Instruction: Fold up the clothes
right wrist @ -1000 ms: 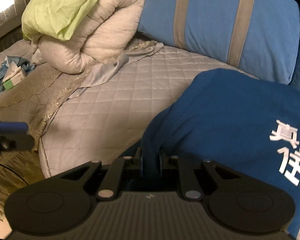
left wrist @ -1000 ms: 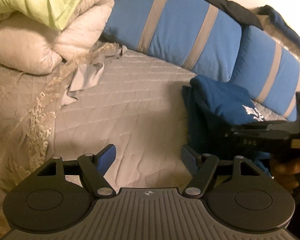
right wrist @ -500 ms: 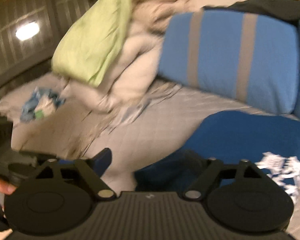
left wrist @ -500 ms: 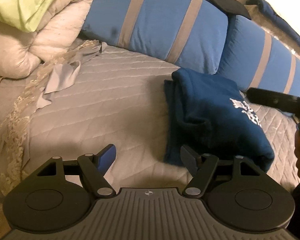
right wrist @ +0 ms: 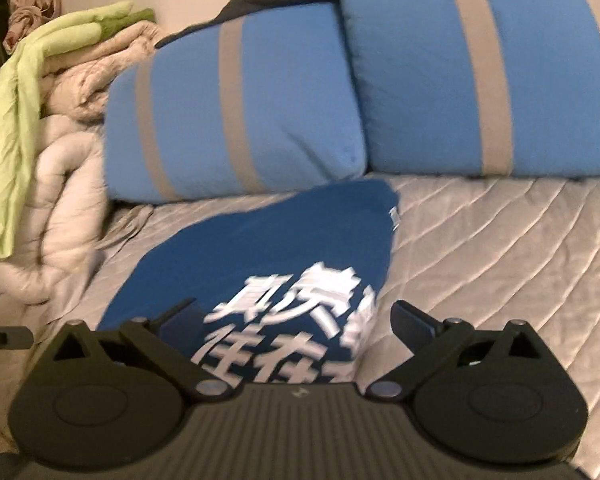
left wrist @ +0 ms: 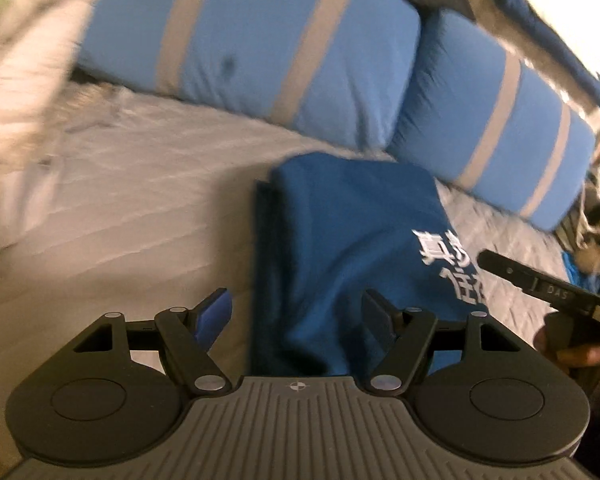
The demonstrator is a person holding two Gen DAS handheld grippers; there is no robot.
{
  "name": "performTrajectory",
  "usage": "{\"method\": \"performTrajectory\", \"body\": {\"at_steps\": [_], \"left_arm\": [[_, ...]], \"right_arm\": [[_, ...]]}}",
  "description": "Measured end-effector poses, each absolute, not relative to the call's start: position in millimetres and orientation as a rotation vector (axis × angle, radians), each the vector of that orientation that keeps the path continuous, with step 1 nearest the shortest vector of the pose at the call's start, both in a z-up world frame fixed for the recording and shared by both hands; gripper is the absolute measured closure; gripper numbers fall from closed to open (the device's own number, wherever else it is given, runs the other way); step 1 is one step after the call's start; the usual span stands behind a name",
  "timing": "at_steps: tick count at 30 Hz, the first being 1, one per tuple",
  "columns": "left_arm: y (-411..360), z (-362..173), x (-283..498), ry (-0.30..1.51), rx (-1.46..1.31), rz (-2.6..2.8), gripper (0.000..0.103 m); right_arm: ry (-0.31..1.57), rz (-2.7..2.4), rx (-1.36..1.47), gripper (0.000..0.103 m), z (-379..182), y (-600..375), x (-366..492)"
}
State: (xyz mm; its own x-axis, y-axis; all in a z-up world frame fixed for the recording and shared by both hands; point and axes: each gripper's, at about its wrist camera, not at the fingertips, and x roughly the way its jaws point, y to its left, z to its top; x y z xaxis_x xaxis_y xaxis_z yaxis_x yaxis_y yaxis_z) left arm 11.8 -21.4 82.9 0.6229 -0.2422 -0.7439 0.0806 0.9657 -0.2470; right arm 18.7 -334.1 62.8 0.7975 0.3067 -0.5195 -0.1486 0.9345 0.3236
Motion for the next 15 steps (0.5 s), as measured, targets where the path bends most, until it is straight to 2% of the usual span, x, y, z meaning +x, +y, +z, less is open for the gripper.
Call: {"method": "performTrajectory", "body": {"at_steps": [5, 11, 15], "left_arm": [[-33.4, 36.9, 50.0, 1.017, -0.136, -0.207, 0.03], [6.3, -0.8, 51.4, 1.04, -0.452, -0.272, 0.029], [17.3, -7.3, 46.7, 1.047, -0.544, -0.321, 0.032]], "right_arm": [[0.638, 0.188, 0.243, 0.0, 56.1, -337.5, 23.5], [0.685, 0.123, 0.276, 0.0, 48.8, -347.5, 34.9], [0.708, 0.126, 0.284, 0.0, 45.0, -347.9, 50.6]]}}
